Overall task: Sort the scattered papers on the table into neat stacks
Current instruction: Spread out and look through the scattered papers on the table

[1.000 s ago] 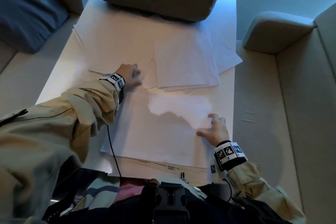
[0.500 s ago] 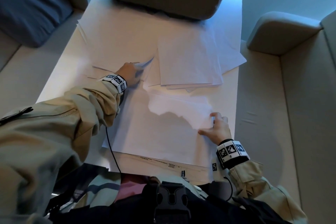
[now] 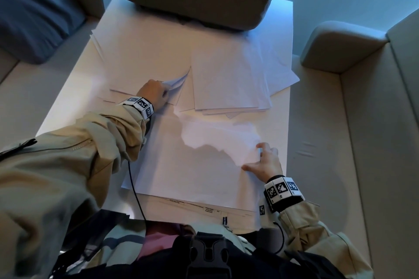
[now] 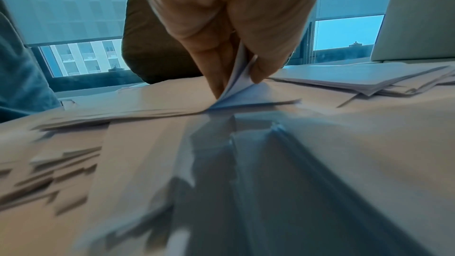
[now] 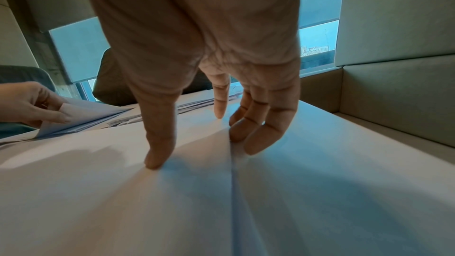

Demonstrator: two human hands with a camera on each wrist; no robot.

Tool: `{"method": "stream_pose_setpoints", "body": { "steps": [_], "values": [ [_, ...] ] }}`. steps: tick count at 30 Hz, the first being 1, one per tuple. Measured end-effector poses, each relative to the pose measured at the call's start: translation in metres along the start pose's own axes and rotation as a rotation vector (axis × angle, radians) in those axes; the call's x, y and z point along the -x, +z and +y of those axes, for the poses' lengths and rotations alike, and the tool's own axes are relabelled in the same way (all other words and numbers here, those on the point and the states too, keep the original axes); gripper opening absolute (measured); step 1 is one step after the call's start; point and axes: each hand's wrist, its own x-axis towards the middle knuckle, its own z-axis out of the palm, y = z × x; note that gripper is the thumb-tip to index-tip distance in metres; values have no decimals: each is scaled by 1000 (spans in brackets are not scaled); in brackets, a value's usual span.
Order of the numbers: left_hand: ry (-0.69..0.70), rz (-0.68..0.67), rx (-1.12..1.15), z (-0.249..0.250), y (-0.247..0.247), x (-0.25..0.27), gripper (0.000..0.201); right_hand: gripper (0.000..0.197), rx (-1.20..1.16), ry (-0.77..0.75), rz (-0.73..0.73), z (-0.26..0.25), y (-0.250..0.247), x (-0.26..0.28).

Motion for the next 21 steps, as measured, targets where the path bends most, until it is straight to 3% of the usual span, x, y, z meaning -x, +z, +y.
{"method": "stream_pose_setpoints", "body": {
  "steps": [3, 6, 8, 14, 16, 21],
  "values": [
    [-50, 151, 11, 11, -13, 2, 25, 60, 36, -1, -6, 0, -2, -4],
    [-102, 450, 117, 23, -35, 5, 24, 32, 7, -78, 124, -3, -8, -12],
    [-31, 630, 195, 31, -54, 12, 24, 27, -30, -139, 215, -7, -16, -17],
    [196, 916, 99, 56, -109, 38, 31, 29, -130, -271, 279, -43, -43, -31],
    [292, 957, 133, 62, -127, 47, 34, 32, -176, -327, 238, -57, -47, -31],
    [547, 996, 208, 76, -149, 62, 16, 55, -226, -399, 112, -85, -48, -41]
  ]
}}
